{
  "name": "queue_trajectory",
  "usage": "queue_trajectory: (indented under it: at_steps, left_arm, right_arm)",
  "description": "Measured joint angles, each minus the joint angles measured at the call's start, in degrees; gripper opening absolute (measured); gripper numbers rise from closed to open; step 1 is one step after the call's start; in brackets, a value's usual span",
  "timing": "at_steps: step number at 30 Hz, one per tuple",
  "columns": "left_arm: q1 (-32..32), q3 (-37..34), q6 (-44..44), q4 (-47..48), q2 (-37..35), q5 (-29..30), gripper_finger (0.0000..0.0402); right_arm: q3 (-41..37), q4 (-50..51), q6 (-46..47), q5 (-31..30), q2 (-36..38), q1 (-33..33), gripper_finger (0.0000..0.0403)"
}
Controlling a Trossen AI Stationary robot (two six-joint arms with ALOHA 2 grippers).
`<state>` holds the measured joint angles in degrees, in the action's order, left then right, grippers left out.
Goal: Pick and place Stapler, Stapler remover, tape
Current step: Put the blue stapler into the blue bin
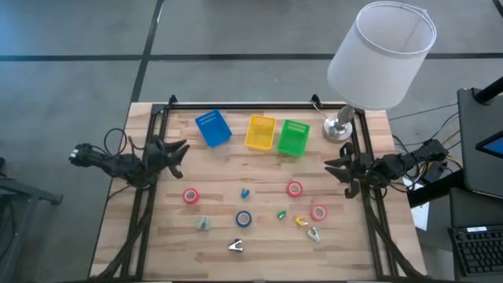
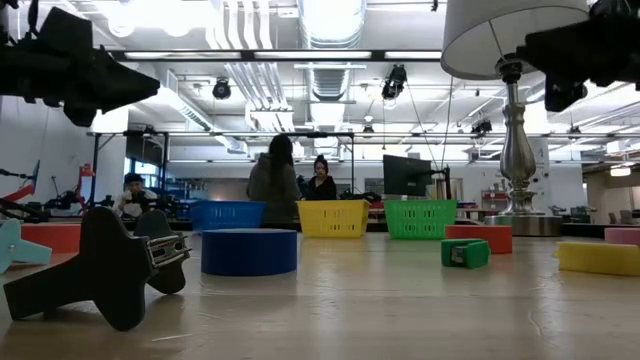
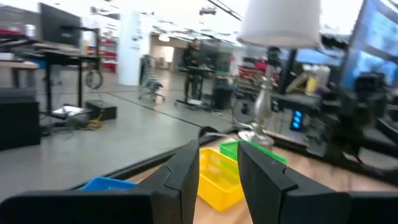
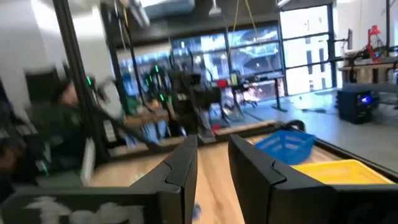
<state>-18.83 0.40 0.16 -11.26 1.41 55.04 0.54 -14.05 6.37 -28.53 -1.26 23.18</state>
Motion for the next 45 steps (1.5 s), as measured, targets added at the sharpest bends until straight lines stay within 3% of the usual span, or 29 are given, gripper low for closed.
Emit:
queue_trajectory:
  at_steps: [2,4,8,10,14,20,27,31,39,45]
  left_arm:
    - [0.0,0.0,0.56,-2.01,0.0,2.77,0.0113]
    - [0.01,0.0,-0.85,-2.68,0.0,4.94,0.0113]
    - [0.34,0.0,-7.0,-5.35,0.0,5.48,0.0113]
    - [0.75,0.0,-10.23,-7.45,0.25,1.49,0.0113]
    - [2.4,0.0,-12.24,-13.62,3.52,-12.08,0.0113]
    - [5.21,0.99,-20.88,-15.62,17.36,-11.09,0.0113]
    - [6.12,14.51,-20.82,-15.54,41.41,-12.56,0.0113]
    - [6.12,26.61,-21.27,-5.52,54.46,-14.37,0.0113]
    - [6.17,51.05,-34.38,30.37,76.56,-19.37,0.0113]
    - [6.37,61.56,-36.67,35.38,88.18,-26.56,0.0113]
  right_arm:
    - [0.0,-2.15,-0.67,-0.05,0.02,0.0,0.0081]
    - [0.0,-4.19,-7.44,-0.33,0.02,0.0,0.008]
    - [0.0,-10.67,-18.13,-6.88,0.01,0.04,0.0079]
    - [0.01,-14.49,-19.5,-8.99,-0.07,-0.04,0.0077]
    - [0.02,-15.64,-21.52,-7.3,-0.15,-0.22,0.0081]
    - [0.02,-16.68,-19.9,-7.23,-3.63,-2.92,0.0114]
    - [2.68,-16.17,-15.39,-7.48,-10.51,-7.71,0.0162]
    - [5.86,-16.26,-15.35,-7.57,-14.41,-8.65,0.0175]
    - [11.07,-7.27,-13.04,-7.61,-18.99,-8.61,0.0176]
    - [14.13,0.03,-12.3,-7.64,-20.24,-8.61,0.0174]
